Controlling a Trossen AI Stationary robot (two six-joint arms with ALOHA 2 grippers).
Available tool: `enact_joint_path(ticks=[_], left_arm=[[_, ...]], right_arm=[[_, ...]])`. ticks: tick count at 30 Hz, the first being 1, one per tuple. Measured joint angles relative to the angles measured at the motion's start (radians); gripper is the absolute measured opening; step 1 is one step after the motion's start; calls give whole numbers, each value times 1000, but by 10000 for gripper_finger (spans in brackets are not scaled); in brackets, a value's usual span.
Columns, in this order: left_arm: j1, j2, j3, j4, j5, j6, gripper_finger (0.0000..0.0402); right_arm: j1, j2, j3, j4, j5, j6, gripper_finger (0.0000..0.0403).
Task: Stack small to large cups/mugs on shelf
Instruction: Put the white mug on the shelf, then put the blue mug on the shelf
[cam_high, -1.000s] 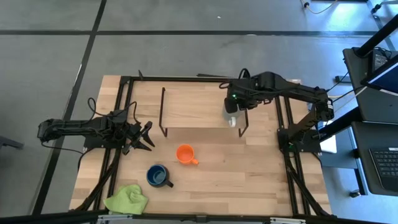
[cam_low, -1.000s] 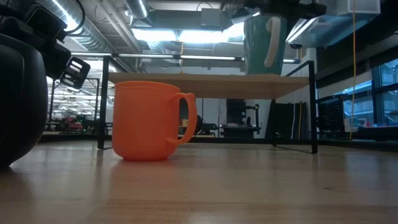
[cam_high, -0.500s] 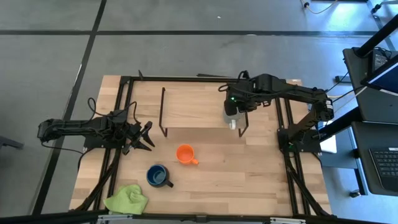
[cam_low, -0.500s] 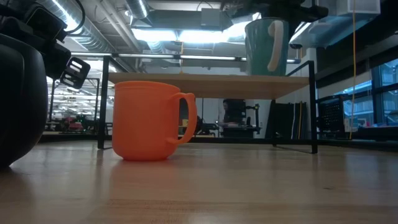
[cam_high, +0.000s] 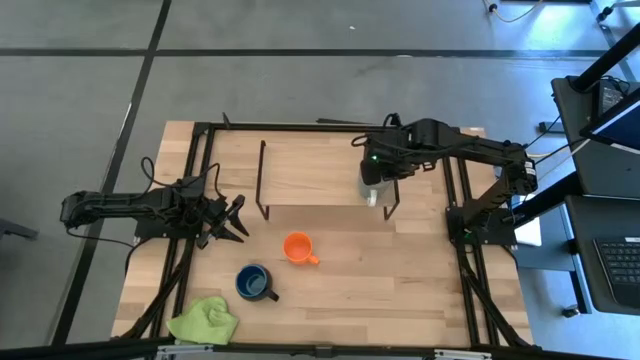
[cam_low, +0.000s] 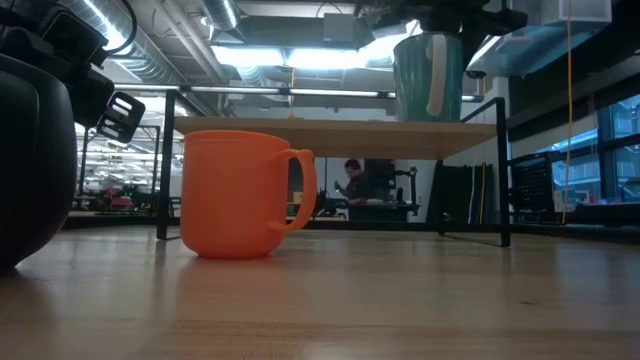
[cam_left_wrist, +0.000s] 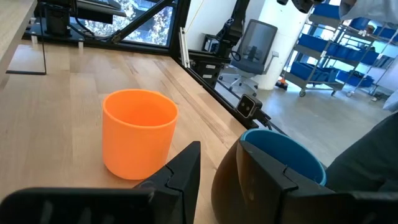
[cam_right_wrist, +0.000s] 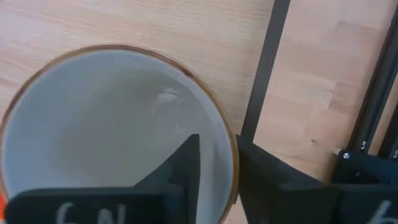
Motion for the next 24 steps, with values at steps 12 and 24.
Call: enact_joint_path(ticks=[12,24], left_arm=[[0,0,0,0,0,0,99],[0,0,0,0,0,0,99]], right_arm=[[0,0,144,-15,186,-17,113],[194,-2,328,410,246,-316,113]])
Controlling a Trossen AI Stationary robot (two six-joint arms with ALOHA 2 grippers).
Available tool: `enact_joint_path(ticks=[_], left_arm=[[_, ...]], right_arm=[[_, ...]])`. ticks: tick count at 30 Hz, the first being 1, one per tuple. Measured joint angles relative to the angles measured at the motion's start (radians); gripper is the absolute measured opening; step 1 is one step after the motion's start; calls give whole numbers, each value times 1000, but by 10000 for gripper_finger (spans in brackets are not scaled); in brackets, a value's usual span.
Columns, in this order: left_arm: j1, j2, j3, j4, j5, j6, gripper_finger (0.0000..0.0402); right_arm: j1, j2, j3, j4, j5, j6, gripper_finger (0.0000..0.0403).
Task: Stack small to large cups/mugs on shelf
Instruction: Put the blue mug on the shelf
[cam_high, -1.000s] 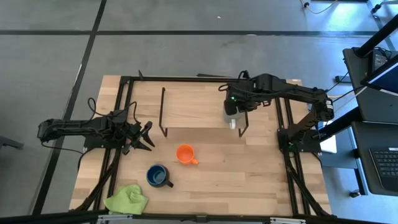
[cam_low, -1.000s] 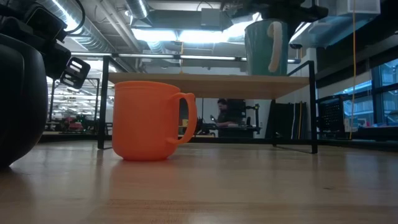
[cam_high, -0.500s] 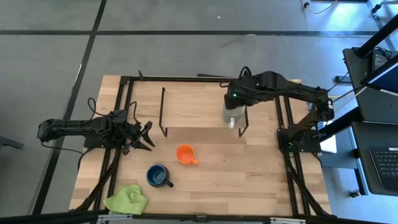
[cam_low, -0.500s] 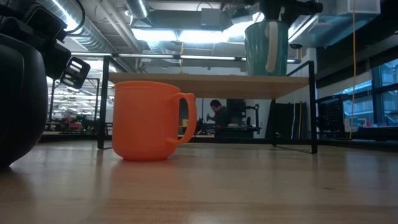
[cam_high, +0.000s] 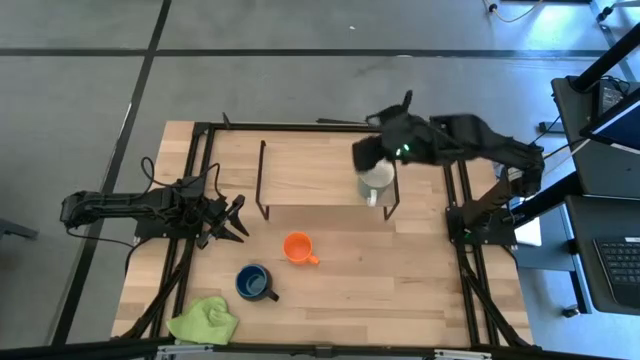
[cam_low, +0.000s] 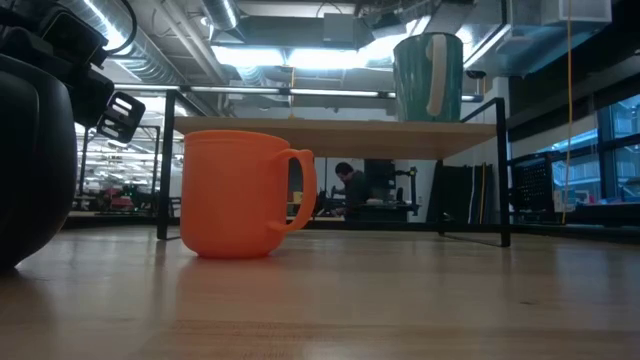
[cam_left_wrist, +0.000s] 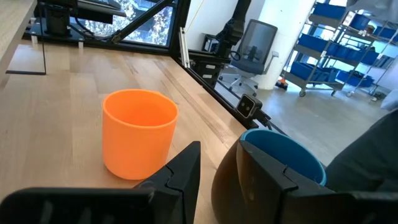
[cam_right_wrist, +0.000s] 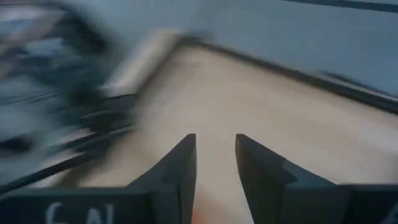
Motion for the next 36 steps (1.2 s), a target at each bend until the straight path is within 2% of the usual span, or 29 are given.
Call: enact_joint_path(ticks=[4,9,17,21,24,32,36], left_arm=[[0,0,0,0,0,0,99],[0,0,0,0,0,0,99],[0,0,0,0,0,0,99],[0,0,0,0,0,0,99],[0,0,0,0,0,0,99],[0,0,0,0,0,11,99],[0,0,0,0,0,30,99]], right_arm=[[123,10,-49,313,-69,-86,113],[248,81,-52,497,-77,-75,113],[355,284,-53,950,-308,68,113],[402,356,-55,947,-352,253,113],[456,377,-55,840,-268,371,113],[602,376,-55,555,180,620,113],[651,383,-55,419,285,769,113]])
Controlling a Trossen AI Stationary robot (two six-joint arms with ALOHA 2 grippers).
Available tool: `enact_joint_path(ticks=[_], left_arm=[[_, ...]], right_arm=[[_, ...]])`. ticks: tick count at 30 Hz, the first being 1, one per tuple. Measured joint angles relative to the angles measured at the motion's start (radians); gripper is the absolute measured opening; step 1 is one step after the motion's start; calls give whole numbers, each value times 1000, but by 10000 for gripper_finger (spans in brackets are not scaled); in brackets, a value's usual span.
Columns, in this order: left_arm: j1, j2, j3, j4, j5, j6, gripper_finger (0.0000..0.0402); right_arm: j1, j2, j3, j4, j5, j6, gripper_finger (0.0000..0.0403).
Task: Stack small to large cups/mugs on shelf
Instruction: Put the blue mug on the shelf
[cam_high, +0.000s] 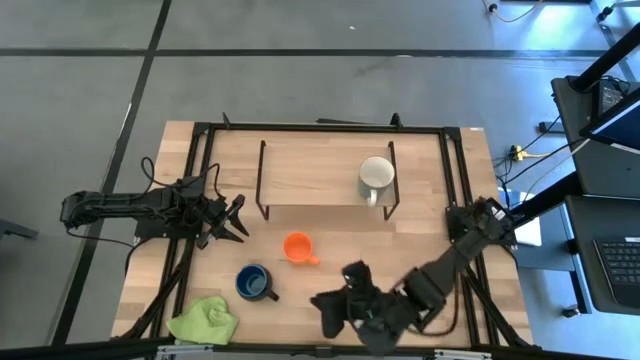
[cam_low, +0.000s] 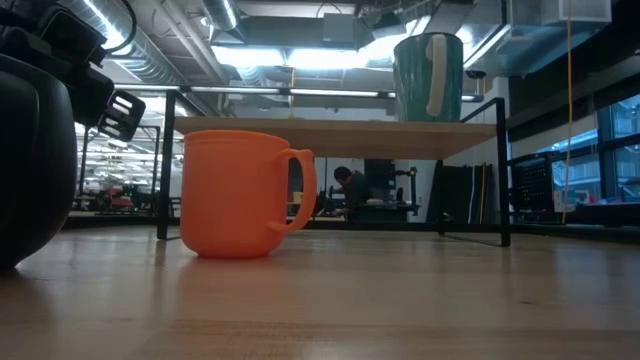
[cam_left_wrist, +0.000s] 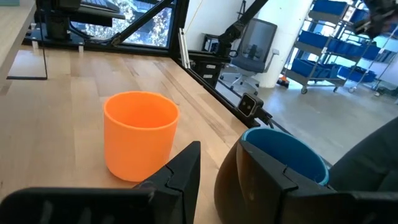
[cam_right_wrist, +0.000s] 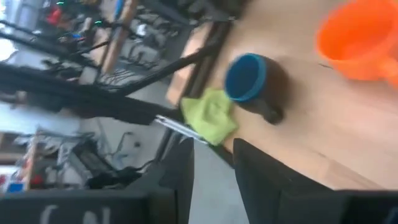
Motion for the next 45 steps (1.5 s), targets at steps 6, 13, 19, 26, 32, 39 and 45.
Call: enact_joint_path(ticks=[6,13,19,26,32,39,45], left_arm=[[0,0,0,1,-48,86,99],[0,0,0,3,-177,179,99],[0,0,0,86,-125,4,99],[0,-1,0,132,-113,-123,99],[0,0,0,375,79,-499,99],[0,-1,0,811,72,-894,99],[0,-1,0,852,-43,-843,101]], right_arm=[[14,0,0,-142,65,93,113],[-1,0,0,-173,61,71,113],[0,11,2,-240,-208,196,113],[24,85,2,-353,-220,330,113],[20,170,1,-293,-165,354,113],[2,188,0,-251,-113,322,113],[-10,166,0,-246,-120,252,113]])
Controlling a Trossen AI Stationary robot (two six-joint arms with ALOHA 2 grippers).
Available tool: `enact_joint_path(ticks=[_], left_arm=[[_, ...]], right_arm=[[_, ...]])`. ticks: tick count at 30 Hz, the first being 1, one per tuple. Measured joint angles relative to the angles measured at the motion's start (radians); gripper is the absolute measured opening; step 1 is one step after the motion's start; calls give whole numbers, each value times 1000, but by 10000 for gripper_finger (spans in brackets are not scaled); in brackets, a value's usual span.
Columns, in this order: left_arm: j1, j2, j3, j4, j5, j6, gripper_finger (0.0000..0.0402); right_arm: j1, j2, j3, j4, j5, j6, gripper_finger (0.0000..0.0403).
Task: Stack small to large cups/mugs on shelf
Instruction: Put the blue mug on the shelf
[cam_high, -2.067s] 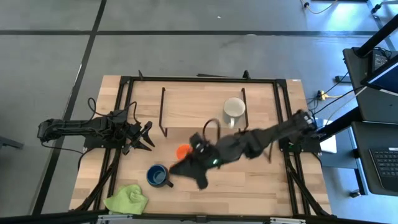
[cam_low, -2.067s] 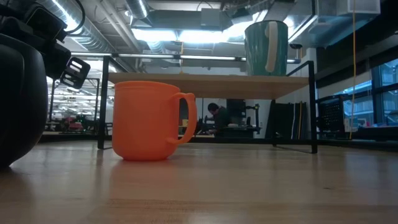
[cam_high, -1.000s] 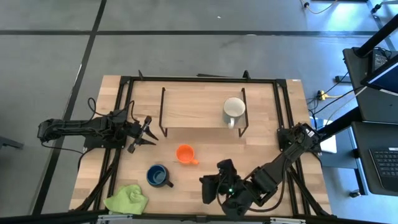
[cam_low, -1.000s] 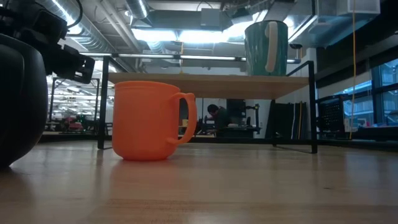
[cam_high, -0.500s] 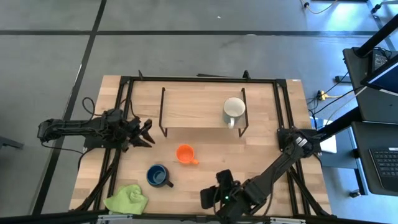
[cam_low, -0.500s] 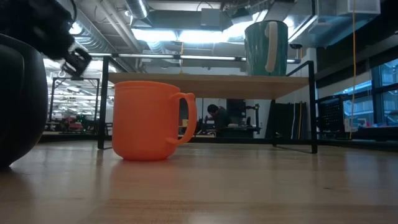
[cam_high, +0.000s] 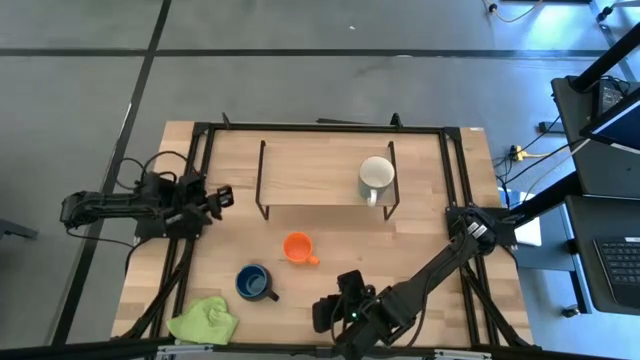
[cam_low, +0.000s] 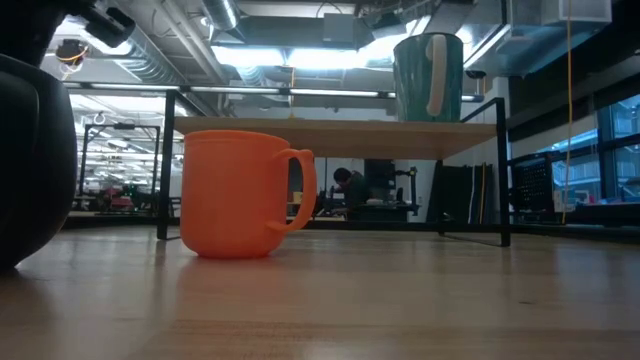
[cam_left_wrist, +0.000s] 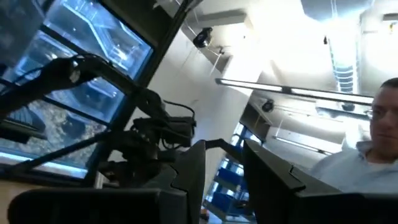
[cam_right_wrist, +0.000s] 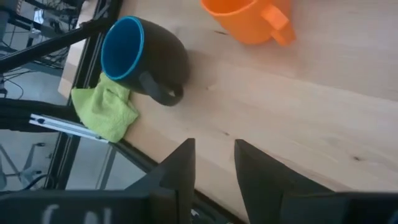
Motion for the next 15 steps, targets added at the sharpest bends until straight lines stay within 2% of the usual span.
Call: enact_joint_path(ticks=[3,6,9,12,15], left_arm=[[-4,0,0,-3,-8,-135,100],[5,0,0,-23,-80,-61,99],[13,0,0,-18,-85,-25,99],[10,0,0,-5,-45,-146,99],[10,0,0,-22,-53,-216,99]], right_arm=[[-4,-2,0,-2,-14,-2,113],[-6,-4,0,-1,-48,-2,113],[-6,-4,0,0,-74,0,113],[-7,-4,0,9,-74,1,113],[-11,-4,0,9,-74,1,113]])
